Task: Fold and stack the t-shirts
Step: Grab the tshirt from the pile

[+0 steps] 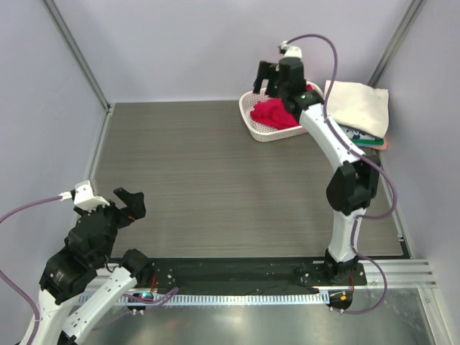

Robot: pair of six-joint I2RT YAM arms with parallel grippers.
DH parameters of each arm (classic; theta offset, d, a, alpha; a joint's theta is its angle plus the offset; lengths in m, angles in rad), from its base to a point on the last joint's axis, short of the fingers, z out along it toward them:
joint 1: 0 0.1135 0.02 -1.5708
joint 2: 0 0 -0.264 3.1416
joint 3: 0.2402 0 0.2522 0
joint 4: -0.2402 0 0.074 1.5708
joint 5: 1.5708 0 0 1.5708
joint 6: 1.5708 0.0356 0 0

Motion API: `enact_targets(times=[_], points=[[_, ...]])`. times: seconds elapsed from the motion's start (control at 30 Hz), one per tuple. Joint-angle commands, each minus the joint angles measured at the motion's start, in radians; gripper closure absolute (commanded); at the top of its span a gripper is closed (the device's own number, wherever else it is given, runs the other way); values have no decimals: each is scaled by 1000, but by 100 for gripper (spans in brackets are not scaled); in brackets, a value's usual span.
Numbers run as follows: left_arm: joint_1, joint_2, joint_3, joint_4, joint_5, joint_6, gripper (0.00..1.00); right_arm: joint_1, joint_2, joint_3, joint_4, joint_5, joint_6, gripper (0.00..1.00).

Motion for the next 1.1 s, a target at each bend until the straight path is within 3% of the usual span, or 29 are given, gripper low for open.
enact_targets(times=[0.0, 0.3, 0.5, 0.57, 0.6, 0.67, 0.7, 0.77, 0.93, 1.03, 1.07], points=[[5, 30, -1, -15, -56, -34, 3, -116, 159, 227, -196, -45, 37, 2], [41, 35, -18, 16, -24, -8, 2, -152, 576, 635, -204, -10, -42, 1], [63, 30, -23, 24, -6, -2, 2, -144, 738, 683, -110, -34, -41, 2], [69, 27, -26, 27, -4, -3, 2, -141, 753, 677, -91, -31, -44, 10], [72, 26, -26, 28, -1, -2, 2, -138, 762, 674, -84, -34, -45, 35], [78, 26, -27, 30, 6, 0, 2, -135, 761, 663, -66, -20, -49, 57], [89, 27, -29, 31, 11, 0, 2, -133, 746, 648, -57, -19, -55, 79], [106, 29, -30, 39, 37, 9, 2, -129, 723, 635, -29, -25, -61, 99], [138, 35, -35, 50, 56, 18, 2, -95, 571, 666, -8, -60, -110, 99], [149, 50, -35, 45, 40, 9, 3, -40, 441, 667, 5, -196, -145, 99], [152, 58, -35, 39, 27, 1, 3, 6, 331, 657, 12, -251, -182, 99]])
